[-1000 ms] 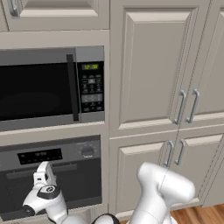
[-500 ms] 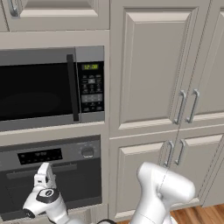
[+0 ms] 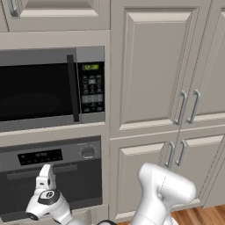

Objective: Take the fish from the oven and place it on the plate on the counter.

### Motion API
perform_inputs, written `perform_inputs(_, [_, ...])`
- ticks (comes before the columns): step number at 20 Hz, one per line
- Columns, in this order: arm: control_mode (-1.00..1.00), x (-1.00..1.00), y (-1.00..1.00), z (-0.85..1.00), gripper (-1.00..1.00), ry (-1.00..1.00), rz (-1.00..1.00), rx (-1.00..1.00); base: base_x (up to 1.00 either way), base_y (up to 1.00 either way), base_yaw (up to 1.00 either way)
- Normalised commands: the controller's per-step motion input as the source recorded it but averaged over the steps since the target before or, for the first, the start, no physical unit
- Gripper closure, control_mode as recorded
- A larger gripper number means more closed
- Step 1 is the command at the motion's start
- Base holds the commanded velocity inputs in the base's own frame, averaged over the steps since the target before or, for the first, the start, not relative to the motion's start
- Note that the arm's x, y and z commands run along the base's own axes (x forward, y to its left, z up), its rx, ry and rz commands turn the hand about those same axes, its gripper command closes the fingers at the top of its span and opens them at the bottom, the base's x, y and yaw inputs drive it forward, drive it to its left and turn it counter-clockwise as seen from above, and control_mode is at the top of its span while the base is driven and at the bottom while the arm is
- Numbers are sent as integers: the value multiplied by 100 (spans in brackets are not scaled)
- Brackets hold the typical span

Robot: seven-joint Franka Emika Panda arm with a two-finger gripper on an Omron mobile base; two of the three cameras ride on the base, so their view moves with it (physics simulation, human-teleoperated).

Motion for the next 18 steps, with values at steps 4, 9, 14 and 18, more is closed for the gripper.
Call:
perform_inputs(4, [-100,4,0,0,100,0,1,0,0,0,0])
perform_inputs(9, [-100,0,0,0,100,0,0,0,0,0,0])
perform_inputs(14, [-100,-1,0,-3,100,0,0,0,0,0,0])
perform_inputs(18, [-100,-32,0,-30,100,4,0,0,0,0,0])
